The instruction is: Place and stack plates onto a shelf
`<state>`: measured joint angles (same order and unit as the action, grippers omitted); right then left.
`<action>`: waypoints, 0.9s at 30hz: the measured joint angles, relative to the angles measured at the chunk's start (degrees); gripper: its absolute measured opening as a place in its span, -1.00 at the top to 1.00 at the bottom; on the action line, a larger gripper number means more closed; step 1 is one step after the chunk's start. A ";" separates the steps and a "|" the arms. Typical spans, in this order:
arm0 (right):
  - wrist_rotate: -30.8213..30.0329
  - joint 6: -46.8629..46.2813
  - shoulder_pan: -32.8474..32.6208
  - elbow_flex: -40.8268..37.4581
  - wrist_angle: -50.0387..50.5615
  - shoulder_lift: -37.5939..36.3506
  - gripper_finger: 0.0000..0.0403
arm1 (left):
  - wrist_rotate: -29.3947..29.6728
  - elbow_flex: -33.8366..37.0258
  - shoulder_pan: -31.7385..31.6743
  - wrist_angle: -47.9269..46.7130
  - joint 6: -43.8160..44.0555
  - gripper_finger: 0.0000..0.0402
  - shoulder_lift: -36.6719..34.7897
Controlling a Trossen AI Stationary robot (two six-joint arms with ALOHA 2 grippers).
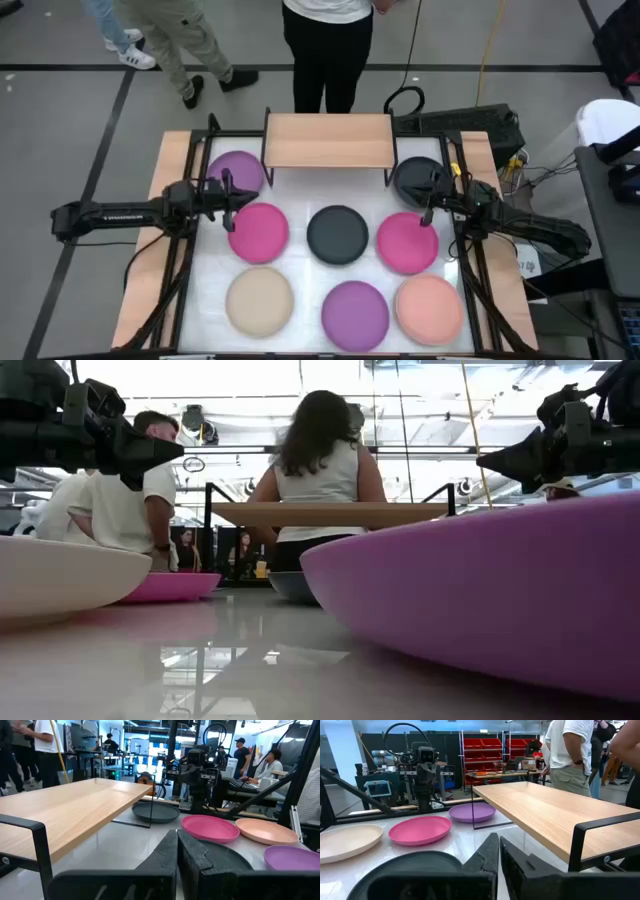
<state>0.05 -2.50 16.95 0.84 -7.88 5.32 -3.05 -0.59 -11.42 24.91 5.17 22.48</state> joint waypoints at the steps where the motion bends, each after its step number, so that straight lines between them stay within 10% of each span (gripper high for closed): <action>1: 0.00 -0.04 -0.02 0.00 0.00 0.00 0.99 | 0.00 0.01 -0.02 0.00 0.00 0.98 0.01; 18: 4.65 2.46 -0.15 9.33 12.58 1.63 0.99 | 0.00 0.01 0.00 2.58 -0.15 0.98 0.00; 27: 4.80 0.33 -2.93 13.66 14.98 14.39 0.99 | -0.02 -0.01 0.00 2.40 -0.11 0.98 0.00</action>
<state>4.85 -2.18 14.02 14.50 7.10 19.71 -3.07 -0.60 -11.42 27.31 5.06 22.48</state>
